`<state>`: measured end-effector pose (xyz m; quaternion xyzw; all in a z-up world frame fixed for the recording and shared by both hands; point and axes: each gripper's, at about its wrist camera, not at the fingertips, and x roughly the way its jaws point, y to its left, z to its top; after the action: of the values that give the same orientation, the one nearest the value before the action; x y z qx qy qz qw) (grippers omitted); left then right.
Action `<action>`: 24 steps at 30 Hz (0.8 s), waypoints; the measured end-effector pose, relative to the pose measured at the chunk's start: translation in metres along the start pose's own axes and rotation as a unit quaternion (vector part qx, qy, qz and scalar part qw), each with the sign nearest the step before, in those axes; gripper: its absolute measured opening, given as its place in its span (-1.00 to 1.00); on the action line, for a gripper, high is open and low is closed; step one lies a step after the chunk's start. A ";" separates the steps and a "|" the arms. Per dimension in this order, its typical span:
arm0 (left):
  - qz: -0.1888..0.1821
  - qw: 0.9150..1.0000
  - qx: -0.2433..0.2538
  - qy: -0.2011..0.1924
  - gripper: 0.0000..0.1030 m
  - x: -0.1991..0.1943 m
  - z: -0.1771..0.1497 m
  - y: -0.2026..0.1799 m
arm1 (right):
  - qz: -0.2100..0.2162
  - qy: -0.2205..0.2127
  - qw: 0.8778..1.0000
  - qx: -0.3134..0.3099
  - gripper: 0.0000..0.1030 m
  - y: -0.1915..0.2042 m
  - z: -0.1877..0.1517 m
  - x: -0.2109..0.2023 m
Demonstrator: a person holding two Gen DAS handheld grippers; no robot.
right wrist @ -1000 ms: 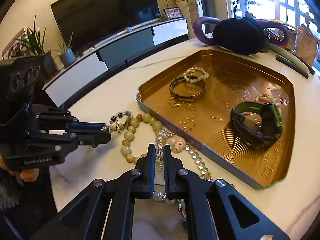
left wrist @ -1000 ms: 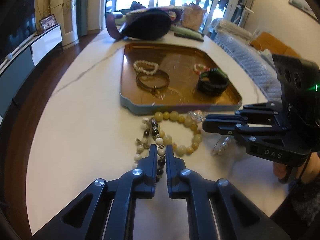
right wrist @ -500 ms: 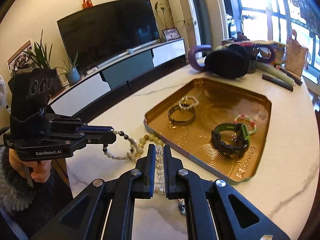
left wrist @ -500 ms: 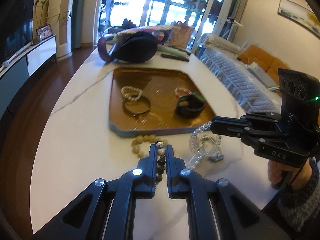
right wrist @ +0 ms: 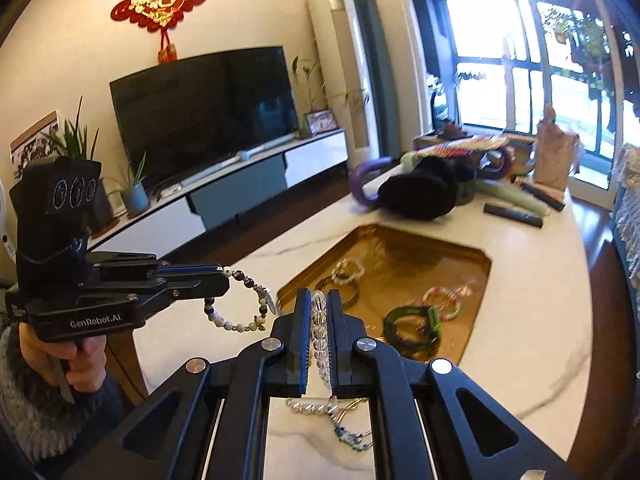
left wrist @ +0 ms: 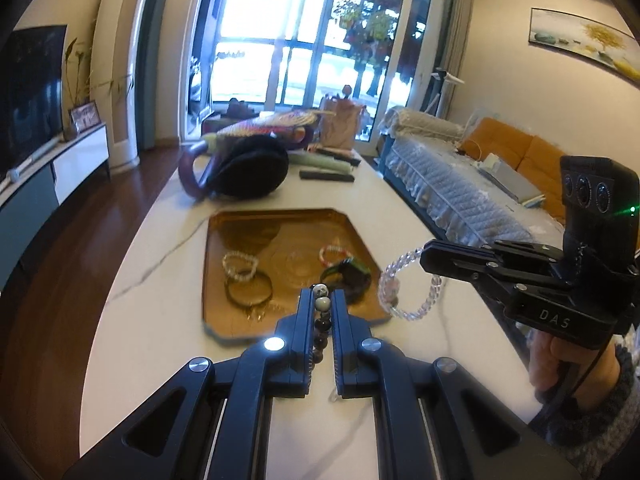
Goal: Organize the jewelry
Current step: 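Lift and carry both bracelets over the copper tray with both tools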
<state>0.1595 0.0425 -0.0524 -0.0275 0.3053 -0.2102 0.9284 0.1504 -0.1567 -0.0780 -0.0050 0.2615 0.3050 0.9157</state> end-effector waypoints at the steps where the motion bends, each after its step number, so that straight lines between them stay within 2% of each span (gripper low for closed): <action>1: -0.001 1.000 -0.001 -0.003 -0.83 0.001 0.003 -0.002 | -0.004 -0.010 1.000 0.003 -0.87 -0.001 0.002 -0.004; 4: 0.004 1.000 0.004 -0.012 -0.83 0.004 0.010 -0.007 | -0.037 -0.037 0.999 -0.007 -0.87 0.001 0.009 -0.015; 7: 0.012 1.000 0.016 -0.019 -0.83 0.010 0.019 -0.014 | -0.057 -0.046 0.997 -0.011 -0.87 -0.001 0.016 -0.018; 16: 0.023 0.999 0.030 -0.023 -0.83 0.040 0.038 -0.021 | -0.075 -0.044 0.996 -0.010 -0.87 -0.022 0.029 -0.004; 24: 0.053 0.998 0.008 -0.027 -0.83 0.076 0.045 0.004 | -0.093 -0.038 0.995 -0.002 -0.87 -0.053 0.038 0.012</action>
<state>0.2425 0.0120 -0.0585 -0.0095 0.2796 -0.1622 0.9463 0.2065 -0.1868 -0.0588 -0.0201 0.2244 0.2187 0.9494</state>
